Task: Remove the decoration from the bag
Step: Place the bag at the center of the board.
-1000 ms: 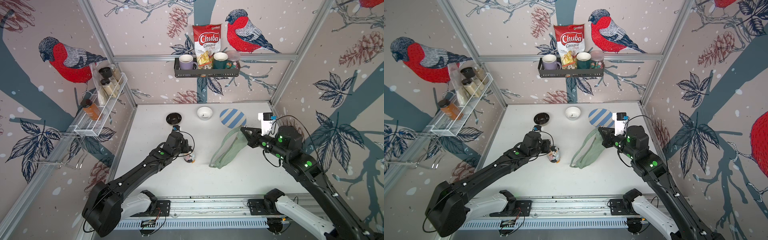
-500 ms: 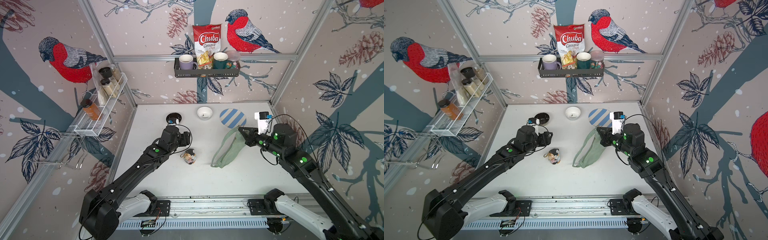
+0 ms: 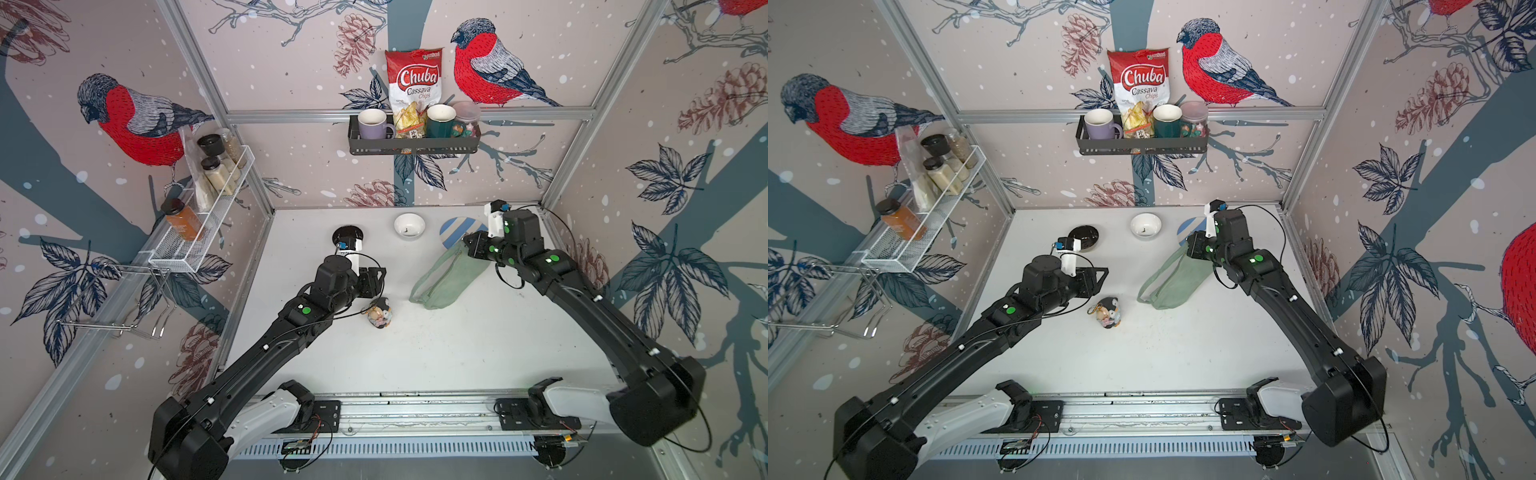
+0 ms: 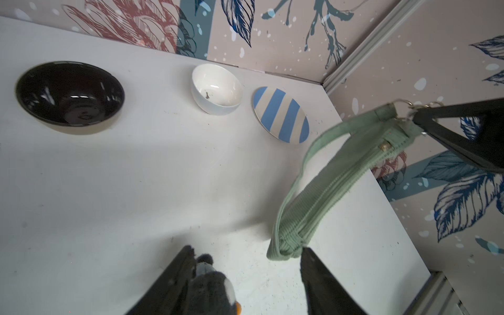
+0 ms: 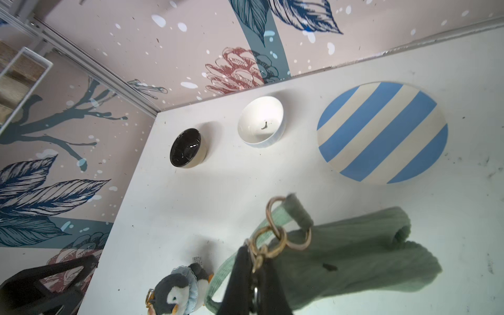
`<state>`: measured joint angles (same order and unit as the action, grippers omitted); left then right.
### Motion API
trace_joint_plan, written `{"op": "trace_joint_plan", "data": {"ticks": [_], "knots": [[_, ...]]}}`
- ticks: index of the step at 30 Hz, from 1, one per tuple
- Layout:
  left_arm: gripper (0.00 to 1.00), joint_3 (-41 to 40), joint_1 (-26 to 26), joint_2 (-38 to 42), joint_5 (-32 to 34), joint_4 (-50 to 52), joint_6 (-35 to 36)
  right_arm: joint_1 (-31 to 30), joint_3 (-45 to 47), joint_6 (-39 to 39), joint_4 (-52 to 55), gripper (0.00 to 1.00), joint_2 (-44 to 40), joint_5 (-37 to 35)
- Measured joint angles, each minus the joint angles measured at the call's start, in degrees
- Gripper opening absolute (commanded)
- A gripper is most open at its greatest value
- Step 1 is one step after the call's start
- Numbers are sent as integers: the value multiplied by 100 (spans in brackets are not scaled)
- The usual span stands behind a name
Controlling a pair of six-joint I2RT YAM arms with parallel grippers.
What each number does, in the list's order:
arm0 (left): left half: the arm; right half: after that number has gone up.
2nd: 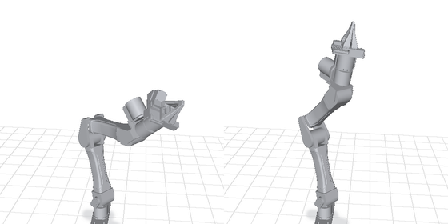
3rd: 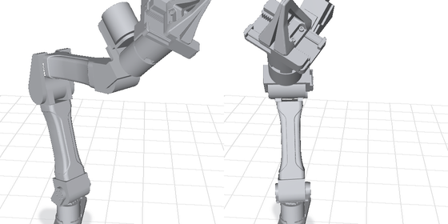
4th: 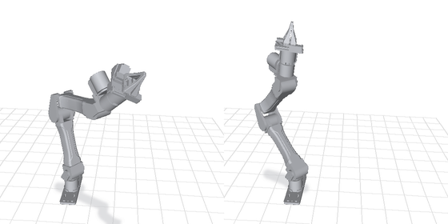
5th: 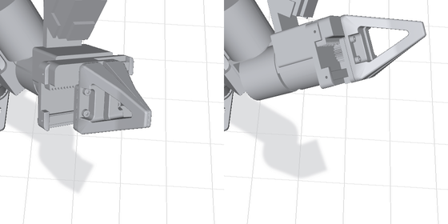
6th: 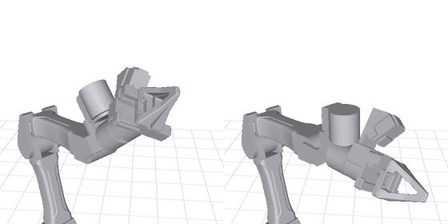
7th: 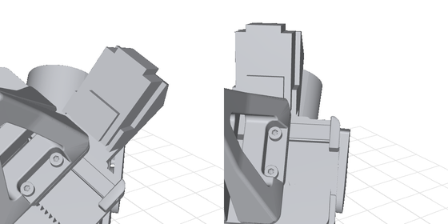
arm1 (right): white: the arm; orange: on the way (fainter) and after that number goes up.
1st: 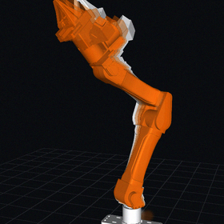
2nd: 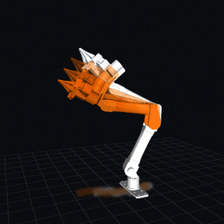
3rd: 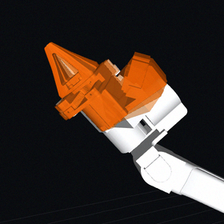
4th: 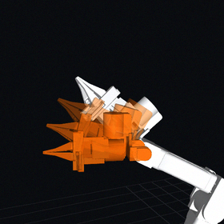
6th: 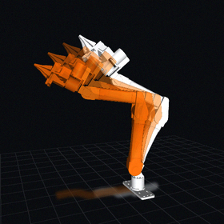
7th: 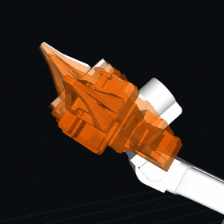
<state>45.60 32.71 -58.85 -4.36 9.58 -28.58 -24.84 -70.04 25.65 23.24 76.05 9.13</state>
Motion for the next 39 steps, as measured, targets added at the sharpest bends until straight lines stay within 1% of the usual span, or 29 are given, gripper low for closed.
{"op": "trace_joint_plan", "data": {"ticks": [6,9,13,17,19,22,25,28,30,36,39], "knots": [[62,-175,0,-46,-131,2,-13,90,-131,22,79,0,529,2],[61,-177,0,-46,-149,-20,-13,103,-142,24,216,0,584,87],[61,-184,0,-90,-160,-42,-13,125,120,157,444,0,162,203],[61,-216,0,-136,-166,-37,-13,63,634,151,498,0,-944,164],[61,-232,0,-133,-162,-50,-15,127,896,149,525,0,-1292,90],[61,-238,0,-133,-160,-50,-17,321,953,125,715,0,-1353,-162],[61,-243,0,-103,-157,-46,-20,337,1003,87,758,0,-1373,-170],[62,-289,0,-35,-138,-55,-57,389,1010,0,750,0,-1137,-192],[62,-315,0,-4,-116,-50,-55,413,881,-13,778,0,-785,-190],[62,-321,0,-4,-2,-50,-55,422,85,-146,868,0,737,-103],[62,-293,0,-44,-2,-37,-50,422,-96,-144,870,0,1259,-101]]}}
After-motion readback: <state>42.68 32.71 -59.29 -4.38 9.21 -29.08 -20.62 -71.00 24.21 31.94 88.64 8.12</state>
